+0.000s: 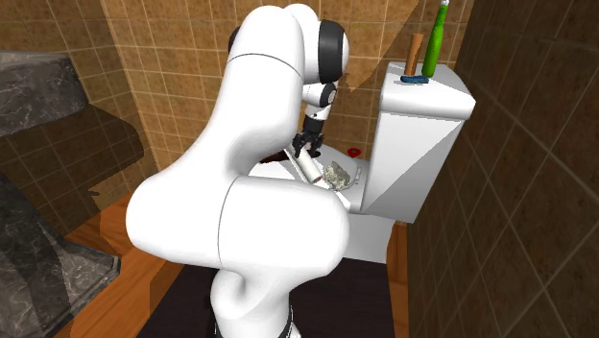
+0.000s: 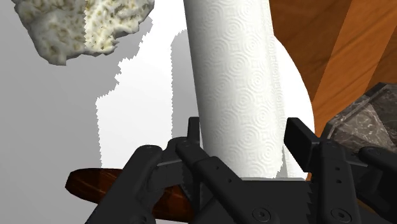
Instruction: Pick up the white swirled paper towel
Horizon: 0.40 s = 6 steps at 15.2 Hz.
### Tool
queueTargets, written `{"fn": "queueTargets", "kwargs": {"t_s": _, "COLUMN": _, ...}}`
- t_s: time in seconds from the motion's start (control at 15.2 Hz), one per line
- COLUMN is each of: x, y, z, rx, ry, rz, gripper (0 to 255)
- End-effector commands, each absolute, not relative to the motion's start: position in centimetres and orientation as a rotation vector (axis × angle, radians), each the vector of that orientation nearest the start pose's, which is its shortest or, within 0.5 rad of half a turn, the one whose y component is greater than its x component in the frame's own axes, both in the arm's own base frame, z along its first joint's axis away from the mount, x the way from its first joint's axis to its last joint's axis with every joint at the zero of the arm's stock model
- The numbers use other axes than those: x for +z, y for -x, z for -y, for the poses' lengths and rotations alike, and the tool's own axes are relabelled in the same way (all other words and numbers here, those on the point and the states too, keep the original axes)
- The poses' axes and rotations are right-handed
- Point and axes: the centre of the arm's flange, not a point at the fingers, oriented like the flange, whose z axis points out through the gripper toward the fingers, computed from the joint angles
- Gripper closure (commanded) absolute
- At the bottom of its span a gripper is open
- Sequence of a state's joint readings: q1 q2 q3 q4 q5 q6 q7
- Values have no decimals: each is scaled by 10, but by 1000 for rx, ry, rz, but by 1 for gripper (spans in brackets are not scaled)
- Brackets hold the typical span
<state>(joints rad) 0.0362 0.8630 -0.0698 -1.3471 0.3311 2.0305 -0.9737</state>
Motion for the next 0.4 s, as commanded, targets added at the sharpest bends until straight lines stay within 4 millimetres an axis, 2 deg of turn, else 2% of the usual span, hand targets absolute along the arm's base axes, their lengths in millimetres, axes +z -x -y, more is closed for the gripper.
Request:
{"fn": "queueTargets", "kwargs": {"t_s": 0.0, "x": 206, "y": -721, "z": -5, "rx": 62, "ry": 2639, "rz": 1094, "gripper": 255}}
{"fn": "queueTargets", "kwargs": {"t_s": 0.2, "x": 222, "y": -721, "z": -5, "rx": 62, "ry": 2639, "rz": 1094, "gripper": 255}}
{"fn": "queueTargets", "kwargs": {"t_s": 0.33, "x": 223, "y": -721, "z": -5, "rx": 62, "ry": 2639, "rz": 1094, "gripper": 255}}
